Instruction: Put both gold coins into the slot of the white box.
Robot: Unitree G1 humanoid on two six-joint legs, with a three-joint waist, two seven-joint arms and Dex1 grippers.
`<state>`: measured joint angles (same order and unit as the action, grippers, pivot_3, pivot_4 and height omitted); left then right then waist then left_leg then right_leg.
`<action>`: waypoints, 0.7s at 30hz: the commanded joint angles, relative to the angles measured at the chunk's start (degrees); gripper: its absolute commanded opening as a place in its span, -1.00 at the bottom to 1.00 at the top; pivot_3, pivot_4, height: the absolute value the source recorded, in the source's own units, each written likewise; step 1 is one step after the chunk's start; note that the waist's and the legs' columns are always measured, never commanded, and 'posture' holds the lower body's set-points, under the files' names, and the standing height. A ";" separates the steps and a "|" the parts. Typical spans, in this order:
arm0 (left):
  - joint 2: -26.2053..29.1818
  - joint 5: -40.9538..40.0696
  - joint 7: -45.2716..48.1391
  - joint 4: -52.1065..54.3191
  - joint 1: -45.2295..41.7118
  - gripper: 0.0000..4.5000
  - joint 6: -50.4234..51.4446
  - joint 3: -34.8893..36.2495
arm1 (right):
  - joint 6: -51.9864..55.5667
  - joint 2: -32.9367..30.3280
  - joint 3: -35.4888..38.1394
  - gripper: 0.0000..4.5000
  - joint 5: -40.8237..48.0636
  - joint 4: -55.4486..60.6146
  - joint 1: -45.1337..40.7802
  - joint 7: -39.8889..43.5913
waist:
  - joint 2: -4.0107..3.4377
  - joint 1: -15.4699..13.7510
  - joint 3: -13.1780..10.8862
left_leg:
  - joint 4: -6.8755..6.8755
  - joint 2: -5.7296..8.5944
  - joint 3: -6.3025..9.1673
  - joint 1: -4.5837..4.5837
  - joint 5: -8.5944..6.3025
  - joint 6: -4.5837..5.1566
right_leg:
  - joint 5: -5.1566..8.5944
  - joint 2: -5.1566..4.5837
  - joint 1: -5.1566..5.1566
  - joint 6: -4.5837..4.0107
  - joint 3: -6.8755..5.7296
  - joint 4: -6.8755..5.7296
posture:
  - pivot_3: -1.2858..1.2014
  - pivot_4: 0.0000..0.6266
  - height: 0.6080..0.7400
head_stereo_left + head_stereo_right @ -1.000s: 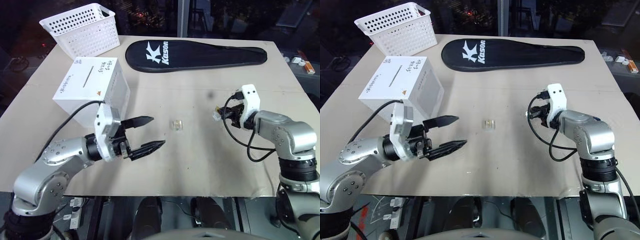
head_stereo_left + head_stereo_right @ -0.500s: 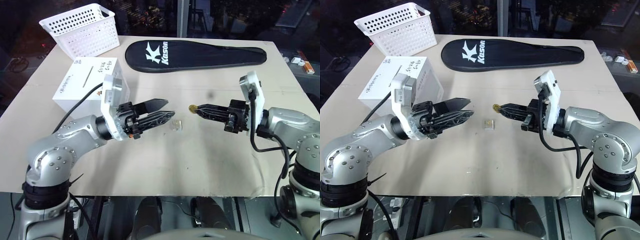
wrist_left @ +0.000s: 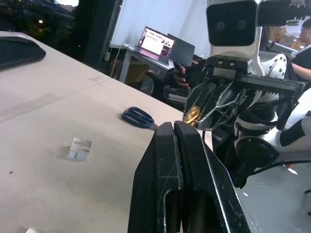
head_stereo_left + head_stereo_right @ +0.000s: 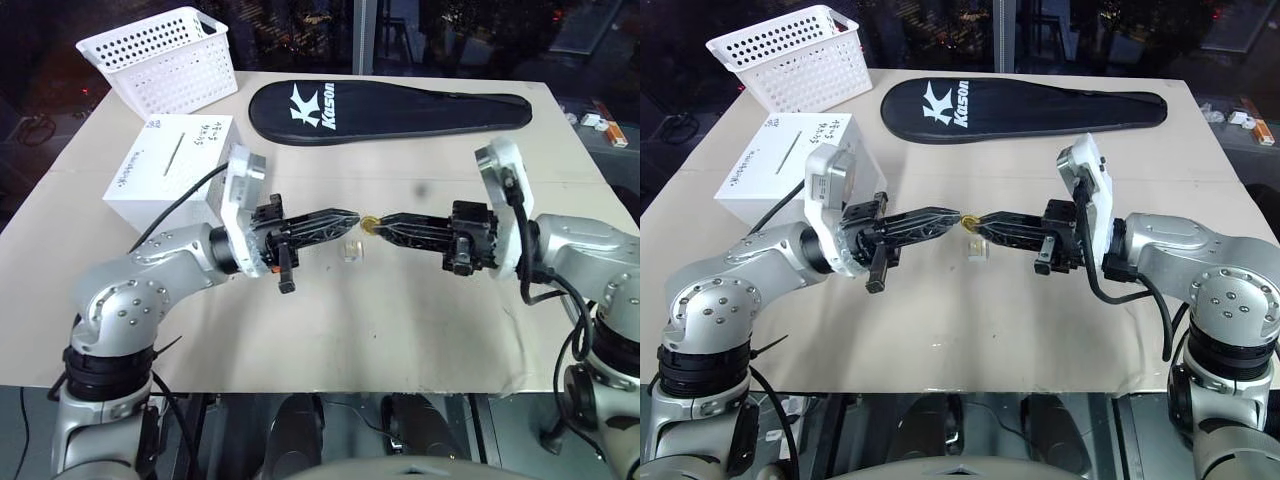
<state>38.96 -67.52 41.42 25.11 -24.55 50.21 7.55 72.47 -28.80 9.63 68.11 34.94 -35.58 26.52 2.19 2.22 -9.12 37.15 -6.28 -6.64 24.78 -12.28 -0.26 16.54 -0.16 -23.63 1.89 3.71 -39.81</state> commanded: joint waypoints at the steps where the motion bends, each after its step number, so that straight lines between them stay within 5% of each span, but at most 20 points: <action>1: -0.17 -0.69 1.52 0.62 -0.92 -0.67 -0.84 1.10 | -2.21 -0.96 -0.15 -1.00 2.05 1.08 -1.45 -0.92 | 0.00 -0.01 0.00 | 0.00 0.00 0.01 0.00 0.00 0.00 | 0.00 0.00 0.00 0.00 0.00 0.00 | 0.03 -0.52 1.00; 2: -0.41 0.10 1.10 0.49 -1.03 -0.67 -1.36 1.18 | -2.49 -1.21 -0.37 -1.00 2.31 0.97 -1.46 -1.08 | 0.00 -0.01 0.00 | 0.00 0.00 0.01 0.00 0.00 0.00 | 0.00 0.00 0.00 0.00 0.00 0.00 | 0.03 -0.52 1.00; 7: -0.45 -0.25 0.89 0.70 -0.57 0.30 -0.58 1.47 | -3.78 -2.70 -1.30 -1.00 3.20 0.29 -1.27 -1.44 | 0.00 -0.02 0.00 | 0.00 0.00 0.02 0.01 0.00 0.00 | 0.00 0.00 0.00 0.00 0.00 0.01 | 0.03 -0.52 1.00; 9: -0.49 -0.64 0.99 1.09 0.01 0.30 -0.44 1.70 | -4.31 -3.43 -1.53 -1.00 3.46 0.05 -1.09 -1.45 | 0.00 -0.01 0.00 | 0.00 0.00 0.02 0.01 0.00 0.00 | 0.00 0.00 0.00 0.00 0.00 0.01 | 0.03 -0.52 1.00; 13: -0.48 -0.57 0.86 1.34 0.52 -0.46 -0.47 1.84 | -5.24 -4.43 -2.12 -1.00 4.01 -0.37 -1.04 -1.57 | 0.00 -0.03 0.00 | 0.00 0.00 0.02 0.01 0.00 0.00 | 0.00 -0.01 0.00 0.00 0.00 0.01 | 0.03 -0.52 1.00; 21: 0.32 -1.93 1.50 1.30 1.31 -0.46 0.43 2.39 | -6.63 -5.99 -2.82 -1.00 4.16 -1.12 -1.07 -1.15 | 0.00 -0.04 0.00 | 0.01 0.00 0.09 0.01 0.00 0.00 | 0.00 -0.01 0.00 0.00 0.00 0.01 | 0.03 -0.52 1.00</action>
<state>38.72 -67.77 42.19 24.40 -23.28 50.50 8.83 67.20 -34.24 6.61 71.25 33.02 -35.80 25.12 2.19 2.18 -9.12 37.15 -6.28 -6.55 24.78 -12.28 -0.26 16.54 -0.17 -23.63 1.89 3.71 -39.80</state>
